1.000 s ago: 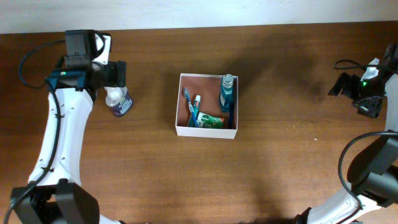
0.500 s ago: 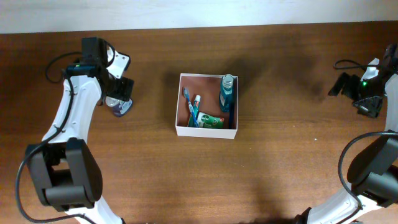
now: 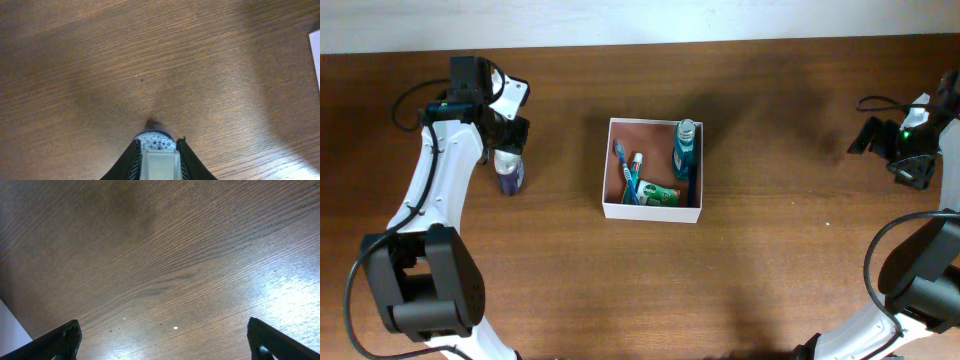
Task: Pack container
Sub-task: 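Carry the soap pump bottle right over the box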
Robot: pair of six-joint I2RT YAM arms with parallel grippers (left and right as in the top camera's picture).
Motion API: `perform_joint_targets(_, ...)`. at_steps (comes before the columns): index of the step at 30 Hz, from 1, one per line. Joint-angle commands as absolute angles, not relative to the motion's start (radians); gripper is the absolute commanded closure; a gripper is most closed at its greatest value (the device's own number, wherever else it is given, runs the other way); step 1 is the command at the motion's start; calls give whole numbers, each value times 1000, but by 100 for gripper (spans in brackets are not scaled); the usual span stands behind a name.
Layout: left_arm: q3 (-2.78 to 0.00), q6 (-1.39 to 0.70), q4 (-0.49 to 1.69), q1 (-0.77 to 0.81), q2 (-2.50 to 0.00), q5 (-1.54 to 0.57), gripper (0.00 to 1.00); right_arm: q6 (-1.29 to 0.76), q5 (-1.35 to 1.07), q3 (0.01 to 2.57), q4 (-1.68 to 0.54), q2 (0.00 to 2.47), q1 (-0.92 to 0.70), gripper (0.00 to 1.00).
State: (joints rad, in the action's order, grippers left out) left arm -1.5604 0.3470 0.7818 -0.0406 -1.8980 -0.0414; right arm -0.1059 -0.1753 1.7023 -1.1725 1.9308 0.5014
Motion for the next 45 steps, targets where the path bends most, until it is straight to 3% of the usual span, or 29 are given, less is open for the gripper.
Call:
perform_joint_targets(1, -1592, 247, 805, -36, -1905, -39, 89, -113, -173, 1699, -1170, 1925, 497, 1)
perform_joint_targets(9, -1760, 194, 858, 128, -1852, -94, 92, -113, -173, 1699, -1170, 1925, 497, 1)
perform_joint_targets(22, -1782, 91, 706, 354, -1745, -84, 92, -113, -173, 1699, -1170, 1925, 497, 1)
perform_joint_targets(27, -1775, -10, 682, 428, -1747, -31, 92, -113, -173, 1699, -1170, 1925, 497, 1)
perform_joint_targets(33, -1723, -116, 623, 536, -1764, 214, 92, -113, -173, 1699, -1170, 1925, 497, 1)
perform_joint_targets(41, -1670, -193, 529, 560, -1831, 233, 93, -113, -173, 1699, -1170, 1925, 497, 1)
perform_joint_targets(45, -1670, -229, 488, 561, -1883, 233, 100, -113, -173, 1699, -1170, 1925, 497, 1)
